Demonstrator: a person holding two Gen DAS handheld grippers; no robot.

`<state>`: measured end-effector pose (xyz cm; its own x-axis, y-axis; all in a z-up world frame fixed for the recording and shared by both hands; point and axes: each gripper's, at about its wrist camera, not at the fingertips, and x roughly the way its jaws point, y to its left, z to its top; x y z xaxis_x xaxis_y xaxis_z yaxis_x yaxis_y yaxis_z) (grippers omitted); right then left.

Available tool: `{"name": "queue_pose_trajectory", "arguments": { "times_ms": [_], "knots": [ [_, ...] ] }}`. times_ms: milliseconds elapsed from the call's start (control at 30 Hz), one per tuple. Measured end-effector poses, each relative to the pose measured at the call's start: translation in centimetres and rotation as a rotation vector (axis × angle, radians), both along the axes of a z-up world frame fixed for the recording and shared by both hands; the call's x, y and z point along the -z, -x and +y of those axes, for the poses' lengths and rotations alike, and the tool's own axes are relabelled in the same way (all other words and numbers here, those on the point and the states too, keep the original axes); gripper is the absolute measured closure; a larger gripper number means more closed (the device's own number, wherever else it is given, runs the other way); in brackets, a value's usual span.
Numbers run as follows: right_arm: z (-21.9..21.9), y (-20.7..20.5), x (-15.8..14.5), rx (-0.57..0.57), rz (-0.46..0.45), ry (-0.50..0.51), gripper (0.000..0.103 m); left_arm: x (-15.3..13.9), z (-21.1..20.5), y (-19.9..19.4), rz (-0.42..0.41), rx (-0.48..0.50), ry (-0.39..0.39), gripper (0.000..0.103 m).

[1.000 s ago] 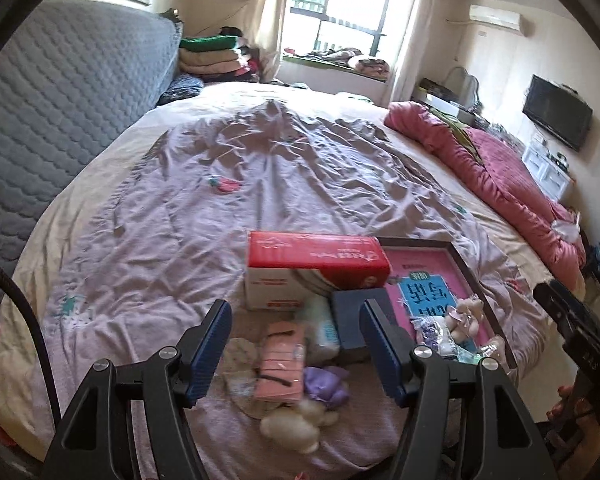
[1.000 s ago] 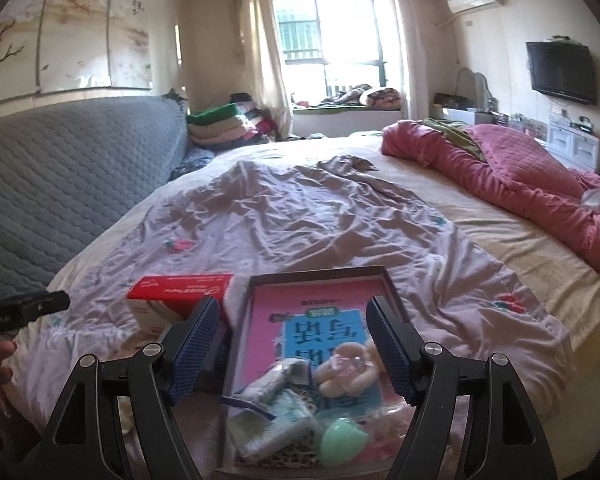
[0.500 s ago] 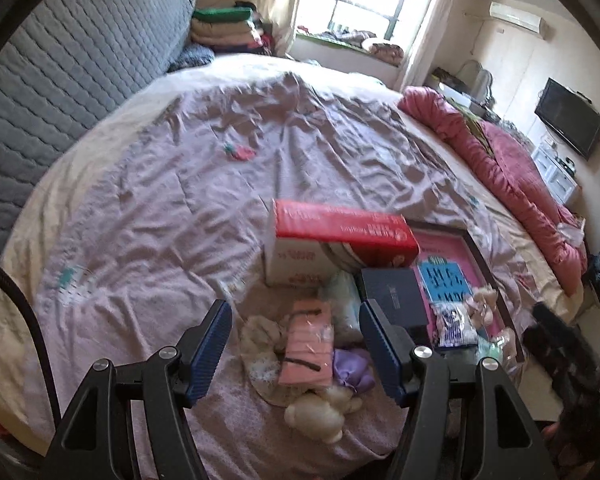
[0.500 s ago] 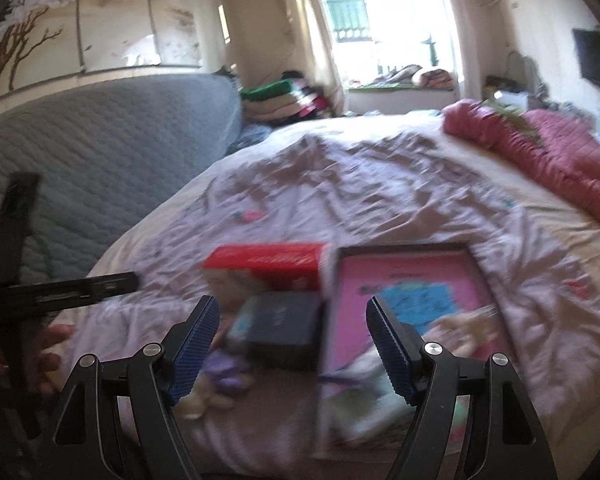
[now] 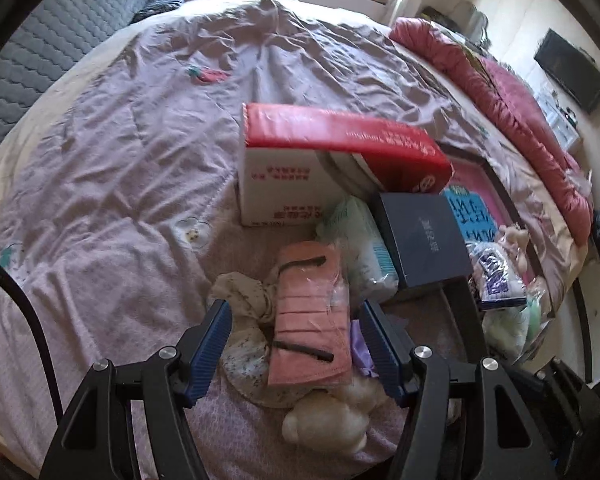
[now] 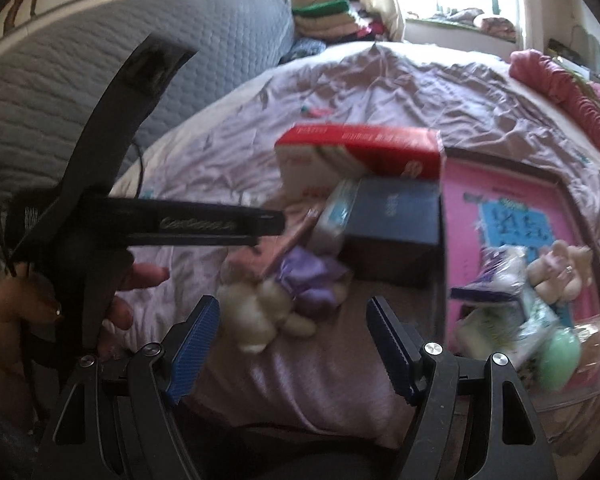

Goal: Organize soft objects
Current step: 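Grasp the pink mask pack with the left gripper while the right grasps the white purple-bow plush, then carry the mask pack and the plush over the tray with both grippers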

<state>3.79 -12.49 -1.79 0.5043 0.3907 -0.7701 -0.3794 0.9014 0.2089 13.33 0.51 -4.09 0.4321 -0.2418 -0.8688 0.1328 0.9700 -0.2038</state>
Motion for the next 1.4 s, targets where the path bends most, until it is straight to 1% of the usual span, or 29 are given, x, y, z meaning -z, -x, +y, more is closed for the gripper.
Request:
{"name": "queue_pose_trajectory", "arguments": {
  "times_ms": [100,167,333,467,500,533,567,767,933,1000,1133,1200,1267,1367,1400],
  "knots": [
    [0.7,-0.4,1.0,-0.008,0.032,-0.005,0.026,0.4,-0.3,-0.4,0.007,0.013,0.015,0.037],
    [0.8,-0.6,1.4,-0.002,0.038,-0.006,0.026,1.0,-0.5,-0.8,0.026,0.028,0.025,0.038],
    [1.4,-1.4,2.6,0.029,0.070,-0.018,0.026,2.1,-0.8,-1.5,0.054,0.053,0.000,0.038],
    [1.7,-1.9,3.2,0.047,0.085,-0.021,0.026,2.7,-0.6,-1.8,0.067,0.069,0.019,0.048],
    [1.8,-2.0,3.2,0.053,0.087,-0.024,0.026,2.7,-0.5,-1.8,0.065,0.073,0.021,0.051],
    [1.9,-2.2,3.3,0.061,0.087,-0.022,0.026,2.6,-0.5,-1.8,0.062,0.075,0.025,0.058],
    [1.9,-2.4,3.3,0.069,0.088,-0.021,0.026,2.6,-0.4,-1.8,0.060,0.077,0.031,0.061],
    [2.7,-3.4,4.1,0.137,0.107,-0.036,0.026,1.9,0.6,-1.7,0.038,0.063,0.079,0.062],
    [2.3,-5.1,5.2,0.200,0.155,-0.082,0.026,1.2,2.5,-1.7,0.008,0.025,0.120,0.063],
    [2.4,-6.1,5.8,0.215,0.185,-0.078,0.026,0.8,3.2,-1.6,0.002,0.011,0.127,0.063],
    [2.9,-6.6,7.0,0.179,0.230,-0.060,0.026,0.5,3.6,-1.6,-0.006,0.002,0.139,0.063],
    [2.8,-6.3,6.7,0.144,0.214,-0.053,0.027,0.5,3.6,-1.5,-0.007,0.003,0.132,0.063],
    [2.5,-5.8,6.4,0.111,0.210,-0.057,0.031,0.5,3.4,-1.5,-0.005,0.005,0.127,0.063],
    [1.4,-5.3,6.3,0.091,0.217,-0.108,0.037,0.3,3.2,-1.2,-0.013,0.006,0.125,0.063],
    [1.0,-5.3,6.2,0.092,0.218,-0.126,0.040,0.2,3.2,-1.1,-0.016,0.007,0.124,0.063]
  ]
}}
